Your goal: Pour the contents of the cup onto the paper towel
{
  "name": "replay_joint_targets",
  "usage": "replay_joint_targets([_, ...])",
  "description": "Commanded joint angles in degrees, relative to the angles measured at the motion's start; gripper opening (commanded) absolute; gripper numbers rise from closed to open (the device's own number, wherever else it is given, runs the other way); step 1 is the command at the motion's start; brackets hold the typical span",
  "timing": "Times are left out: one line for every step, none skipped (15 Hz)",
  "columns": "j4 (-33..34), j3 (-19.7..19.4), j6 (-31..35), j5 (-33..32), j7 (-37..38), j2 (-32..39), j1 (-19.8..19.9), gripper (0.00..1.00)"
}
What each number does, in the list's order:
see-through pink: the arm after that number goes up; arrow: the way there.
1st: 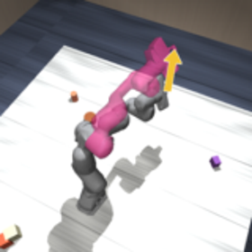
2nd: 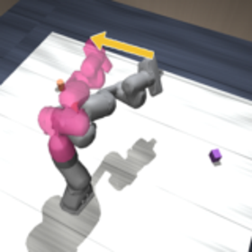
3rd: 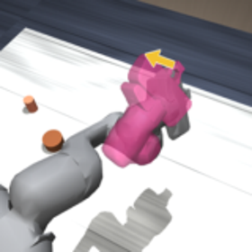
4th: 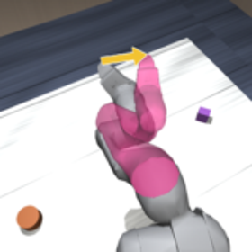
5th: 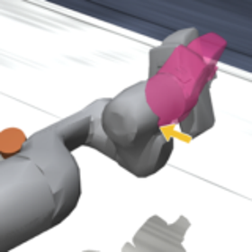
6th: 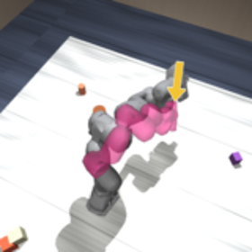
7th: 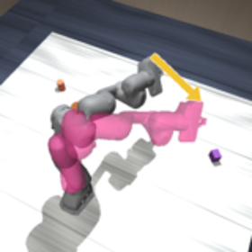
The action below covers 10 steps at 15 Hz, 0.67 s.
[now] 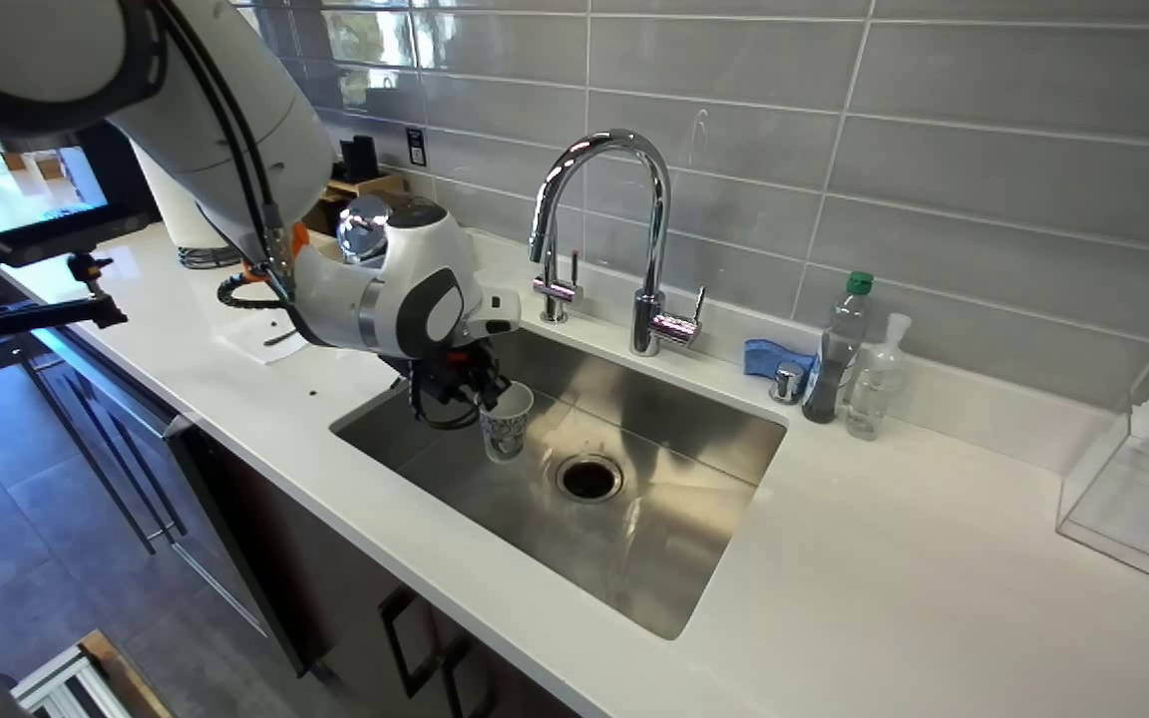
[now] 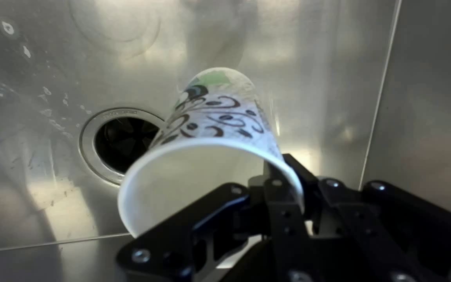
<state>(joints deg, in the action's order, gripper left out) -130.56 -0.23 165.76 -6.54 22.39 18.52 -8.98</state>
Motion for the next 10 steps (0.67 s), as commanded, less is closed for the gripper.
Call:
replay_joint_targets([3.2, -2.4, 4.2, 0.1, -0.3, 5.7, -3.2, 0.02])
replay_joint_targets([3.8, -2.4, 4.8, 0.7, -0.8, 6.9, -3.6, 0.02])
replay_joint_targets([4.4, -2.6, 5.4, 1.0, -1.2, 7.9, -4.1, 0.02])
replay_joint_targets([4.9, -2.5, 6.0, 1.2, -1.9, 8.9, -4.4, 0.02])
replay_joint_targets([5.5, -2.6, 6.3, 1.3, -2.3, 9.8, -4.8, 0.02])
replay_joint_targets([6.0, -2.6, 6.7, 1.3, -3.2, 10.6, -5.0, 0.02])
replay_joint_targets([6.6, -3.3, 6.8, 0.8, -3.8, 11.2, -5.6, 0.02])
replay_joint_targets([7.0, -3.4, 6.5, 0.8, -4.4, 11.7, -5.8, 0.02])
replay_joint_targets([7.4, -3.8, 6.3, 0.6, -5.2, 12.1, -6.1, 0.02])
replay_joint_targets([7.7, -4.0, 6.2, 0.5, -5.8, 12.5, -6.2, 0.02])
